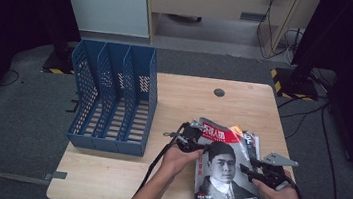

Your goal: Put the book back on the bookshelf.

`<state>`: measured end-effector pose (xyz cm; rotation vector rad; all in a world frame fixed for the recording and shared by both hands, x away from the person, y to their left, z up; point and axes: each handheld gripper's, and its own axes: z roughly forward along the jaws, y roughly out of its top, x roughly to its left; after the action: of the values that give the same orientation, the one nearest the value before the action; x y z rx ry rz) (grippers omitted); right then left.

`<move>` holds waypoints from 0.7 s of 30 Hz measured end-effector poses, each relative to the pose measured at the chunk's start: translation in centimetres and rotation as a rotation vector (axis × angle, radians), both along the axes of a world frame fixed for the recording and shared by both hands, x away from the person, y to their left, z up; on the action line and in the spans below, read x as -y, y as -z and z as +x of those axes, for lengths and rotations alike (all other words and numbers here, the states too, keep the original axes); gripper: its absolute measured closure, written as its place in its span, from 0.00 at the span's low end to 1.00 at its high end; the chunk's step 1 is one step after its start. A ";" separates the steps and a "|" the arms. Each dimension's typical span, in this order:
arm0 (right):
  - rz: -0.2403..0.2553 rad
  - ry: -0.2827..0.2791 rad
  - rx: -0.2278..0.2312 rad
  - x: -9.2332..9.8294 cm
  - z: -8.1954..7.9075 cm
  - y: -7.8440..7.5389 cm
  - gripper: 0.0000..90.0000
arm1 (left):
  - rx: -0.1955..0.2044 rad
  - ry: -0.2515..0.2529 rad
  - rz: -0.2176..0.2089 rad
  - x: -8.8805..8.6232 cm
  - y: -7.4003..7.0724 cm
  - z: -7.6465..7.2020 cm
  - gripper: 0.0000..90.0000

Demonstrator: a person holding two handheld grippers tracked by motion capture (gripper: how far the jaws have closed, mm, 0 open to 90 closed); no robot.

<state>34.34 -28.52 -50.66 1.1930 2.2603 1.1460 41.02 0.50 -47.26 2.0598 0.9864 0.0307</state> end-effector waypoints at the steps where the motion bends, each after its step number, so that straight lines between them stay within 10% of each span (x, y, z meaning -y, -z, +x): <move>1: 0.000 0.000 0.000 0.0 0.0 0.0 0.54 | 0.000 0.000 0.000 0.0 0.0 0.0 0.83; 21: 0.006 -0.008 -0.011 -0.1 0.1 0.0 0.43 | 0.058 -0.001 -0.054 -0.2 -0.4 -0.2 0.86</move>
<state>34.46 -28.40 -50.65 1.1961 2.2735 1.1534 40.85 0.75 -46.84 1.9977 0.9433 0.0634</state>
